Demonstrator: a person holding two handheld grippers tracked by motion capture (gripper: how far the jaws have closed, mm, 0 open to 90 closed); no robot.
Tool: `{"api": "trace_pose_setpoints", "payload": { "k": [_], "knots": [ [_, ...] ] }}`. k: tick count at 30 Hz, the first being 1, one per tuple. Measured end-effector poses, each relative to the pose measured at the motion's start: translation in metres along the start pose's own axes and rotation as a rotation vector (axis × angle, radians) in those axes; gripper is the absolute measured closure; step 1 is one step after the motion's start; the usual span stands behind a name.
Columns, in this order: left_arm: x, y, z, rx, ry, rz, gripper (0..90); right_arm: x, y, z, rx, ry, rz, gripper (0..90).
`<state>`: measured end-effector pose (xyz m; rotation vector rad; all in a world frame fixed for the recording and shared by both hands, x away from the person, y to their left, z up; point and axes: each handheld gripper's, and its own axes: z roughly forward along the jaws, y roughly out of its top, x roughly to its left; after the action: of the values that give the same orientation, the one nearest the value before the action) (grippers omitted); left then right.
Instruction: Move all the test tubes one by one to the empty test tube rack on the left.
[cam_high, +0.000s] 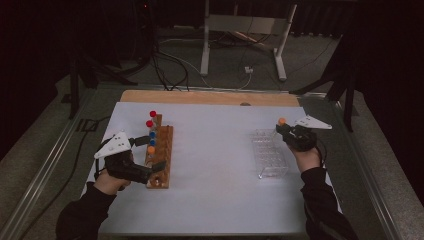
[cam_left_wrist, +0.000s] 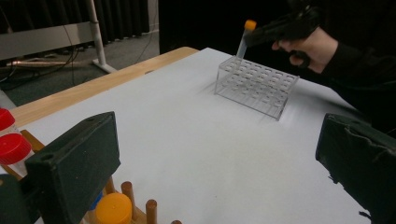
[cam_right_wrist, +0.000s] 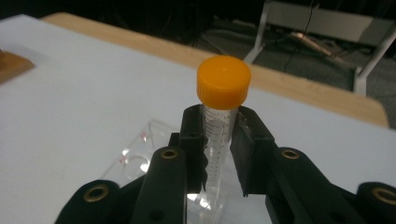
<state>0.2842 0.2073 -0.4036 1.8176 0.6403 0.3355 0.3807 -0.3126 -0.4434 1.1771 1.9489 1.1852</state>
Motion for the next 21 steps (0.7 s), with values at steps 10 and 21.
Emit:
{"api": "trace_pose_setpoints", "payload": {
  "k": [10, 21],
  "knots": [
    [-0.002, 0.002, 0.0, 0.002, -0.006, 0.004, 0.6, 0.007, 0.03, -0.04, -0.123, 0.017, -0.022, 74.5],
    [-0.015, 0.01, 0.01, 0.012, -0.043, 0.022, 0.7, 0.073, 0.038, -0.036, -0.077, 0.231, -0.117, 74.5]
  ]
}}
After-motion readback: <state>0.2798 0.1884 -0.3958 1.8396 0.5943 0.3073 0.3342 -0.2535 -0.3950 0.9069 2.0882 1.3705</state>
